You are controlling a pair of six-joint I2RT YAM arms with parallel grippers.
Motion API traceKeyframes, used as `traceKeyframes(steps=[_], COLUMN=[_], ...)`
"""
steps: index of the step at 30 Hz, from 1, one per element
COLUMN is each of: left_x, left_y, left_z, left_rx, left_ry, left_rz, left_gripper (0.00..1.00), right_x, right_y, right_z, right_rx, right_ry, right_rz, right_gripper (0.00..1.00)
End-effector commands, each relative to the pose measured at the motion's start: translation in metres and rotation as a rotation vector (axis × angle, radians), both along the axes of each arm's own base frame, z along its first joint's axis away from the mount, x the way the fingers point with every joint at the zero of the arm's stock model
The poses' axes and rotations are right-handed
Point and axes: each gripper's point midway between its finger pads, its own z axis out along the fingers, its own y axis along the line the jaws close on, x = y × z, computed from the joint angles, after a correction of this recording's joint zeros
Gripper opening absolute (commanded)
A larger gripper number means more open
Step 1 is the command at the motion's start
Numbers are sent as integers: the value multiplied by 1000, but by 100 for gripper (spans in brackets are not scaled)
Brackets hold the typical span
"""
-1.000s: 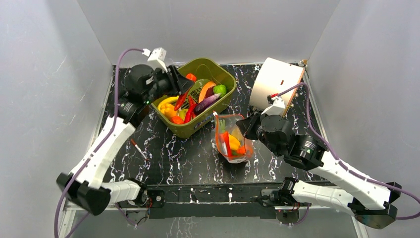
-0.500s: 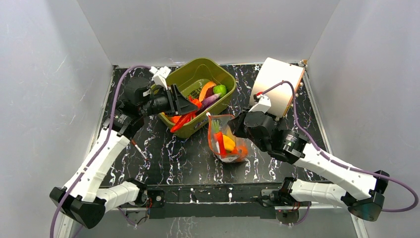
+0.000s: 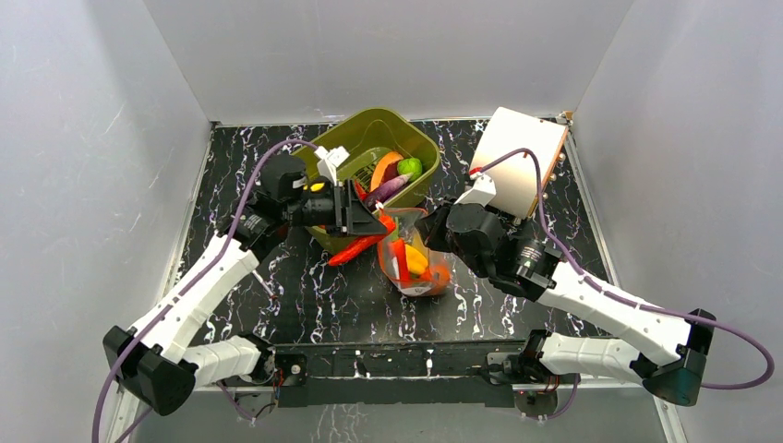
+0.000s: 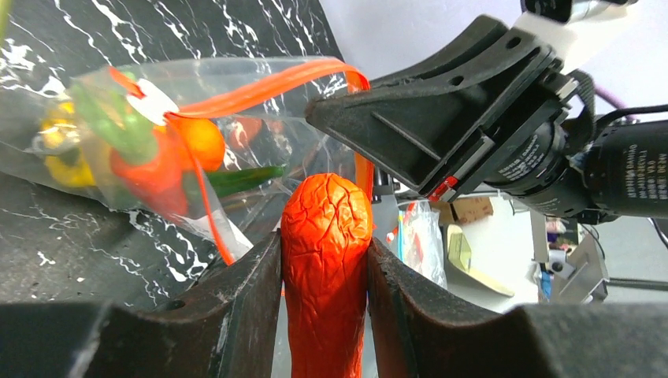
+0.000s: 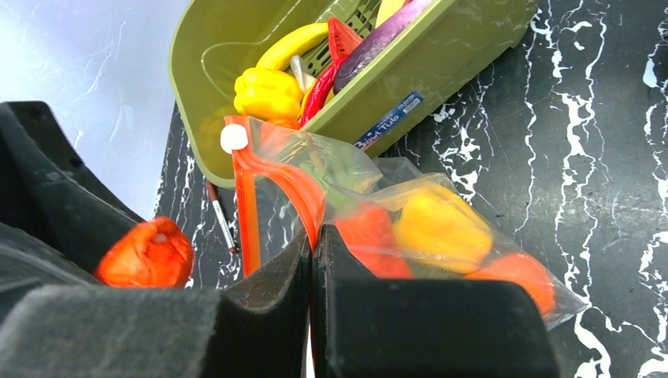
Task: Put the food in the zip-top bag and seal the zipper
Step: Place the fake vegetable in the zipper food storage bag.
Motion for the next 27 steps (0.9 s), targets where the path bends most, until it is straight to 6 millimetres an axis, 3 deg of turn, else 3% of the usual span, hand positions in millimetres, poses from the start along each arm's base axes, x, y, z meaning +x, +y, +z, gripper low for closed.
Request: traceKeyframes(steps=[1, 6, 20, 27], left_x=[-12, -5, 9, 4], left_y=[-12, -11, -21, -30], left_z=[2, -19, -45, -60], left_rx=[-7, 87, 214, 244], left_ry=[33, 49, 72, 108], left_rz=[-49, 7, 40, 6], left_gripper=[24, 24, 29, 31], right_x=[7, 4, 4, 3], right_y=[14, 22, 38, 40], right_z=[48, 47, 29, 26], right_rx=[146, 170, 158, 164], right_ry=[-81, -84, -75, -76], right_rz=[3, 40, 99, 108], right_gripper=[0, 0, 0, 0])
